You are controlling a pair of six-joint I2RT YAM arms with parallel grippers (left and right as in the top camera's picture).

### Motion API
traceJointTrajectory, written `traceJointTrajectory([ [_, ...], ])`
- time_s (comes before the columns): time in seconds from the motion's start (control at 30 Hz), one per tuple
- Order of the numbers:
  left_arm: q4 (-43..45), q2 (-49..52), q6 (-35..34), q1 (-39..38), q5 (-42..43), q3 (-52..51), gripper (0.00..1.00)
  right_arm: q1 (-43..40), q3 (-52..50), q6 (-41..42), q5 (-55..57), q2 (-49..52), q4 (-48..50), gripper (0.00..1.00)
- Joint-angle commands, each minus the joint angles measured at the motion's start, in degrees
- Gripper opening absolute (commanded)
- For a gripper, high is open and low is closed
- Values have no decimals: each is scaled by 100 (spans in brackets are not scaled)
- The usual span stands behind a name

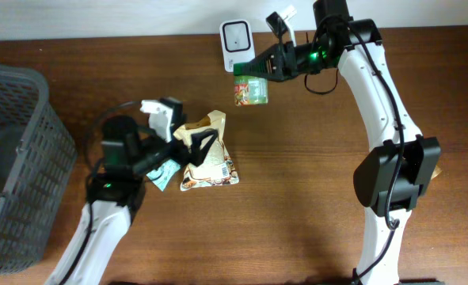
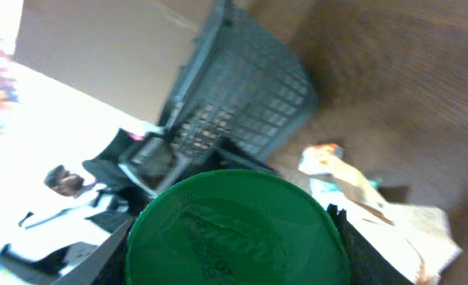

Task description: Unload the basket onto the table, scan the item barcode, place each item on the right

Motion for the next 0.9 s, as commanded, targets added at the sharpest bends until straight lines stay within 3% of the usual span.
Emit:
traceJointTrajectory([
  [0.0,1139,658,-787,-555,334,-39,99,9,107,-94,-769,-142,107,4],
  [0.13,2162,1255,-1587,-857,380,-39,99,9,107,-269,-772,-142,396,4],
  [0.3,3805,1272,-2164,-855,632,-39,99,9,107,-286,-772,-142,533,4],
  [0.47,4225,1272,-2411,-516,844,-39,99,11,107,-328,-772,-142,533,4],
  [0.77,5525,1982,-3093,-634,831,-22,99,387,107,-352,-772,-142,531,4],
  [0.87,5565,2024,-3154,-643,822,-20,99,505,107,-352,-772,-142,531,4],
])
